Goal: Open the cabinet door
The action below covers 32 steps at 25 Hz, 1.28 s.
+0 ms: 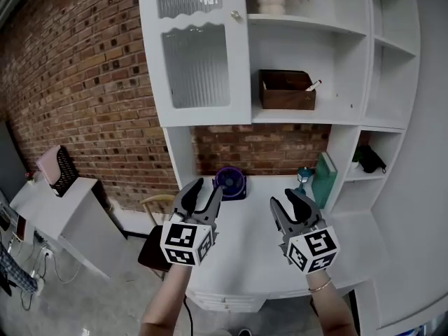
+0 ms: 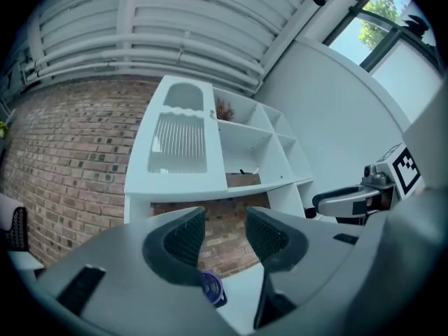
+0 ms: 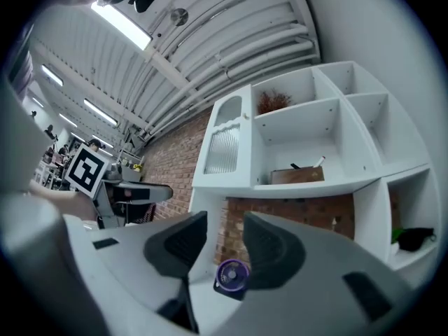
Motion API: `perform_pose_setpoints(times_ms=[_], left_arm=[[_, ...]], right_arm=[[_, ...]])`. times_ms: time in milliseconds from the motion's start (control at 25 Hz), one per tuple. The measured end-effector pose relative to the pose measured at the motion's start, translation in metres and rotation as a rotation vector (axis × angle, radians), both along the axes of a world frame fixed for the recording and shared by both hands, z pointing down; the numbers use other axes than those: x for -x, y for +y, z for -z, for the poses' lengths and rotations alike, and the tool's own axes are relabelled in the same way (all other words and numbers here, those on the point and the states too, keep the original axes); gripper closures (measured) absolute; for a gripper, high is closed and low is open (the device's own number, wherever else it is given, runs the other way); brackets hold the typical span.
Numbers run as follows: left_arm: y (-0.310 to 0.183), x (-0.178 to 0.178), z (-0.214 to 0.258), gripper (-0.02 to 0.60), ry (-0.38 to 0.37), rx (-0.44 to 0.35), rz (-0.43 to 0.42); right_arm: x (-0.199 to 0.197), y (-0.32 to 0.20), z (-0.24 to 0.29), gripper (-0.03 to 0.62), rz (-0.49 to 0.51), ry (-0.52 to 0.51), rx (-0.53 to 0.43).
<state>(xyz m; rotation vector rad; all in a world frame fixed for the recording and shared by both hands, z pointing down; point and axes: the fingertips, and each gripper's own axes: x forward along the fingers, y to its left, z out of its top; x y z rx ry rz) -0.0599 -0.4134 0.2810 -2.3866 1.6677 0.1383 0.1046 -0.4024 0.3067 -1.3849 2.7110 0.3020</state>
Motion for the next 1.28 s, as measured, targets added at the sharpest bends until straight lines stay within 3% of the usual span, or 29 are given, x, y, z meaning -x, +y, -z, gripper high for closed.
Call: perform_pose_setpoints(times_ms=[600, 1080, 1280], left_arm=[[-0.092, 0.002, 0.168, 0.414, -0.011, -0.288, -0.012], [-0.143, -0.033, 0.289, 0.4, -0.204, -0.465, 0.024], [-0.155, -0.046, 0.319, 0.4, -0.257, -0.497, 0.046]], right_arm=[[0.034, -0.084, 0.099, 0.439, 0.02, 0.006, -0.174], [0.06, -0.132, 0.173, 0.434, -0.009, 0.065, -0.312], [0.068, -0.151, 0.194, 0.433, -0.027, 0.076, -0.339]])
